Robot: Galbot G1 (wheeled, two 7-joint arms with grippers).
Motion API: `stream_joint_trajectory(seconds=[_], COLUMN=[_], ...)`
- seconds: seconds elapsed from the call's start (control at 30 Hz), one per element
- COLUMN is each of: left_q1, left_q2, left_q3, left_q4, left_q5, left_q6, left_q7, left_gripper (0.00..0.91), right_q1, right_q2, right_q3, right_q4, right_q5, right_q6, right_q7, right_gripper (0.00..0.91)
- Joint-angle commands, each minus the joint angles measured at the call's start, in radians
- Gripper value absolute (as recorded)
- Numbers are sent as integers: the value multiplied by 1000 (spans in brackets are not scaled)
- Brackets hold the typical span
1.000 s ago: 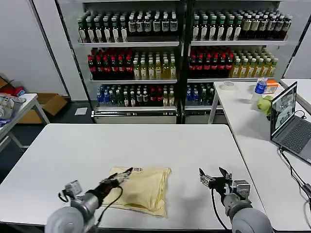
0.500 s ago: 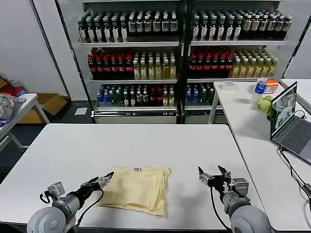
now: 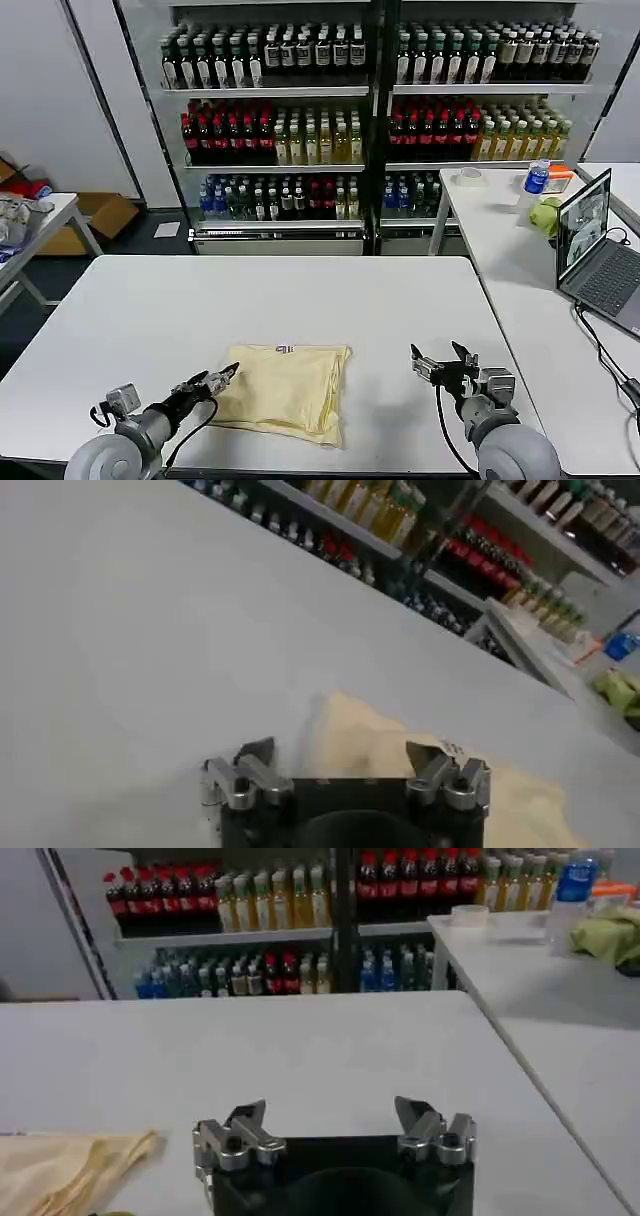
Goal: Fold and organize the clothes.
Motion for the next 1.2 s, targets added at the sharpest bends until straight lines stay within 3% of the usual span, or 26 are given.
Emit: stream_joint_trajectory(seconds=[0.03,0.23,0.3,0.33,0.37,0.87,1.2], left_q1=[4,-5,-2,-1,0,7,4], left_q2=[-35,-66,-77,-85,-91,-151,-193], left_q3=[31,33,30,30,29,5,-48], left_q4=[-4,-1,-3,-2,0,5,-17], left_q5=[-3,-46,-55,-56,-61,-149,-312], left_q6=[4,-21,-31,-36,-44,-62,-69], left_q7=[3,-10,-6,-6,-7,0,11], left_gripper=[907,907,615,383,30,10,0], right_q1=[0,-8,-10,-11,-11,-28,-39], right_q2=[0,3,4,4,5,12,8], right_q3=[1,2,4,4,5,16,33], right_q4=[2,6,8,8,10,26,41], right_q5=[1,0,0,0,1,1,8], right_q6=[0,0,0,0,0,0,0], right_q7=[2,3,3,3,4,8,11], right_gripper=[907,907,907,907,907,907,907])
